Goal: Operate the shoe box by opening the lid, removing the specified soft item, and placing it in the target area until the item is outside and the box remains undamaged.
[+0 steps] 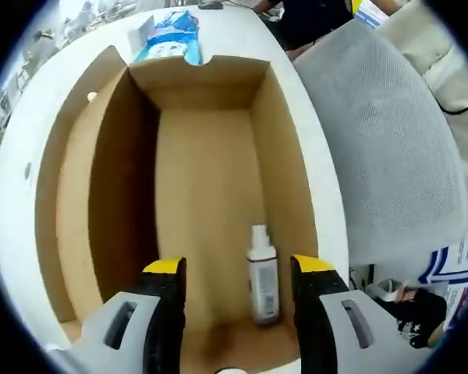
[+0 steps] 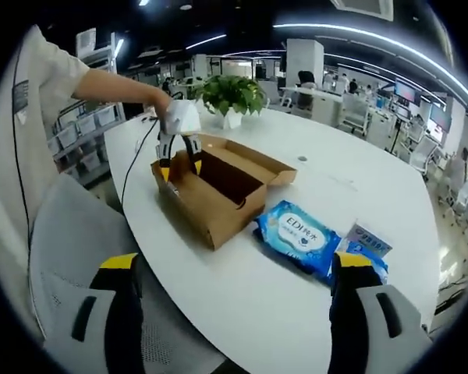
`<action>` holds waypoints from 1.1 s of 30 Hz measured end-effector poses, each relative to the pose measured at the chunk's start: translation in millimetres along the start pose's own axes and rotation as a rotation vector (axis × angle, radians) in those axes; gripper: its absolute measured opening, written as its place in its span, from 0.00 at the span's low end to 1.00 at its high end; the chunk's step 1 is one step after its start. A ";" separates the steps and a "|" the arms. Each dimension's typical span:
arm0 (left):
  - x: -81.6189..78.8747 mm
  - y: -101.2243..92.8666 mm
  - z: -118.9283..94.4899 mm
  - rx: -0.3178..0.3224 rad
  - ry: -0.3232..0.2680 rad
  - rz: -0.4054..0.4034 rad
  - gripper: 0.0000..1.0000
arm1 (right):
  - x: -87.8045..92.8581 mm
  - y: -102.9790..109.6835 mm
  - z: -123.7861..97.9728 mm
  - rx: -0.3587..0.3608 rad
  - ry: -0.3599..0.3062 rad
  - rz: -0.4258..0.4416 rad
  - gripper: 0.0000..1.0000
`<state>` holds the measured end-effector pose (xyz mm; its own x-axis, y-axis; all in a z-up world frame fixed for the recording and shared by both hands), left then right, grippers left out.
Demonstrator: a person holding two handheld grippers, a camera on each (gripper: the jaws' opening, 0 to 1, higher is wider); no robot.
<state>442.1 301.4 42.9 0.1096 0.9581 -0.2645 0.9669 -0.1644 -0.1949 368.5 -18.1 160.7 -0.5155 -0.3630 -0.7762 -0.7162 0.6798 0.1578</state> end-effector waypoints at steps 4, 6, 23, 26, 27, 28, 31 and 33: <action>6.4 -0.6 11.0 0.042 0.035 0.012 0.54 | 4.2 -2.1 -0.5 0.010 0.002 0.017 0.96; 7.2 -0.1 14.5 0.048 0.036 0.006 0.53 | 5.8 -3.5 -1.3 0.016 -0.001 0.026 0.96; 14.8 4.5 21.6 -0.006 -0.031 -0.070 0.47 | 11.4 -9.3 0.6 0.029 -0.002 0.066 0.95; 18.5 8.1 18.0 -0.035 -0.028 -0.065 0.41 | 11.2 -8.8 1.2 0.025 -0.004 0.065 0.95; 18.8 9.1 17.0 -0.044 -0.038 -0.088 0.40 | 10.9 -8.5 1.6 0.022 -0.005 0.066 0.95; 19.4 8.8 16.8 -0.047 -0.038 -0.092 0.39 | 10.5 -8.3 2.0 0.022 -0.007 0.065 0.95; 20.0 5.8 17.7 -0.044 -0.036 -0.095 0.39 | 10.4 -7.9 2.3 0.018 -0.008 0.065 0.95; 17.8 5.0 15.9 -0.047 -0.055 -0.123 0.40 | 10.9 -8.2 2.1 0.020 -0.007 0.065 0.95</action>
<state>445.2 313.9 22.2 -0.0223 0.9560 -0.2925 0.9821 -0.0339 -0.1854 369.7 -26.4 149.6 -0.5572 -0.3132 -0.7691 -0.6721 0.7141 0.1961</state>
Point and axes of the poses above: the point that each gripper's makers call its tool centre point, and the gripper's own axes: z roughly forward along the fingers, y roughly to its left, x roughly out of its underside, the point moved 4 cm from there along -z, roughly backward along the fingers, and after that the axes turned 9 degrees about z, right-handed, at the moved point
